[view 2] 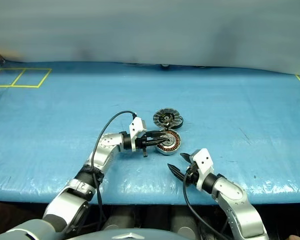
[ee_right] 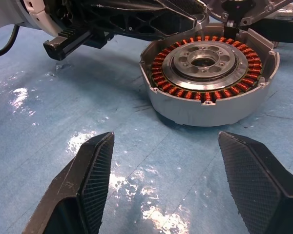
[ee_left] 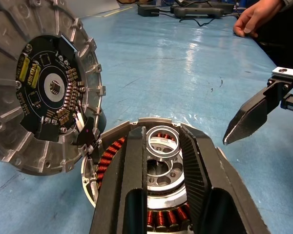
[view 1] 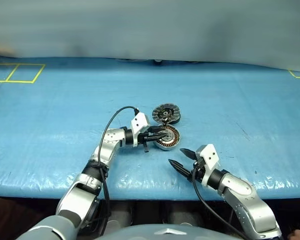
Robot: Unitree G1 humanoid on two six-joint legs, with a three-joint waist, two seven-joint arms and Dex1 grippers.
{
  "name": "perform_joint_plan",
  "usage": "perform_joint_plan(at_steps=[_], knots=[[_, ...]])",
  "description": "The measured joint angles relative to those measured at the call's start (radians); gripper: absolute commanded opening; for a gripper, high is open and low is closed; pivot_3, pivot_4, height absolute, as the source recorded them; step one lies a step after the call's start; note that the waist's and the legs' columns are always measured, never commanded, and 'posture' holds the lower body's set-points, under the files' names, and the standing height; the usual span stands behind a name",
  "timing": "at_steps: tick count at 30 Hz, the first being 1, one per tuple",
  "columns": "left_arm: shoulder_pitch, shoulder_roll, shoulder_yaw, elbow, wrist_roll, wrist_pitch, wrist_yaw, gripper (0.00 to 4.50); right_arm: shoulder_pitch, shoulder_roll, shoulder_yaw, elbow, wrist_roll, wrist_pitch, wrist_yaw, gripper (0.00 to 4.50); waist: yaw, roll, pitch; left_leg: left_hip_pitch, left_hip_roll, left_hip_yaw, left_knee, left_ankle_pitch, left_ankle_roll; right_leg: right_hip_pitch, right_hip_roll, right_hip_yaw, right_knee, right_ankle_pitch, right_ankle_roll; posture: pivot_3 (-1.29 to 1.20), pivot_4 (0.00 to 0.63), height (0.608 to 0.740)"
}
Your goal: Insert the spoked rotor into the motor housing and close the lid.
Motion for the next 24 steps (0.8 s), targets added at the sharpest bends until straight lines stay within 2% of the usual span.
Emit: perform_joint_plan(at_steps=[24], knots=[[-0.091, -0.049, -0.03, 0.157, 0.118, -0.05, 0.03, 0.62, 0.031, 0.027, 0.016, 0.017, -0.028, -0.045, -0.028, 3.53, -0.001, 0.0, 0.0, 0.0, 0.0, 0.0, 0.001, 0.0, 0.0, 0.0, 0.0, 0.0, 0.0, 0.0, 0.001, 0.0, 0.15, 0.74]])
